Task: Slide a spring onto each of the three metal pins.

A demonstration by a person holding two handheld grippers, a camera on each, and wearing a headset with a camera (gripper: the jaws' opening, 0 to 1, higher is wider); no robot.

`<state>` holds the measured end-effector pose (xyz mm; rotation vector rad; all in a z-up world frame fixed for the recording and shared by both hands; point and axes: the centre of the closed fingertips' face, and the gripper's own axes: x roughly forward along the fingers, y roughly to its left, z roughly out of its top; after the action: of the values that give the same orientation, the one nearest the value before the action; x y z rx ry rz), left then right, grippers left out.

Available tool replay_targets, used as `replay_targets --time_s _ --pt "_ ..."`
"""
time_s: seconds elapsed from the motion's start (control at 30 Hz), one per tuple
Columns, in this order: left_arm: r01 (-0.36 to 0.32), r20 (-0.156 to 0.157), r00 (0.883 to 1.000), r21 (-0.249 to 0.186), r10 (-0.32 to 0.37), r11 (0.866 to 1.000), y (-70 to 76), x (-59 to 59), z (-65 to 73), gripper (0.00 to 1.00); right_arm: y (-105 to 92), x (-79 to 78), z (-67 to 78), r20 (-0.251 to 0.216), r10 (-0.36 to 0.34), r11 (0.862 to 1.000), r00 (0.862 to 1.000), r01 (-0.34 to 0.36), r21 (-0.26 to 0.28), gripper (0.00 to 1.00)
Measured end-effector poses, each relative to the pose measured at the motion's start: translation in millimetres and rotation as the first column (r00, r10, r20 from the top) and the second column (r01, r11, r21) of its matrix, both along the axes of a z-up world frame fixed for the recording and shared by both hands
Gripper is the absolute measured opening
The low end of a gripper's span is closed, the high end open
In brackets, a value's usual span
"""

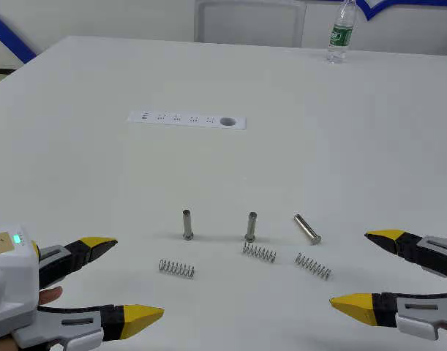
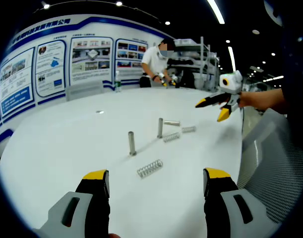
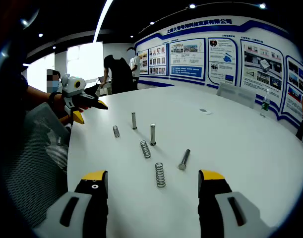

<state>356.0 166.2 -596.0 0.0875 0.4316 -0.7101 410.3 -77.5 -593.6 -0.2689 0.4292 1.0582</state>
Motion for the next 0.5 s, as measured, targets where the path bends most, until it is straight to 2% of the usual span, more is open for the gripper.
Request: replay_targets --time_s 0.5 --pt "-0.002 -0.003 1.000 0.003 0.002 1.000 -0.3 -0.7 0.2 0.79 -1.7 -1.4 -3.0 -0.015 -0.005 1.000 1.000 0.005 -0.003 0.76"
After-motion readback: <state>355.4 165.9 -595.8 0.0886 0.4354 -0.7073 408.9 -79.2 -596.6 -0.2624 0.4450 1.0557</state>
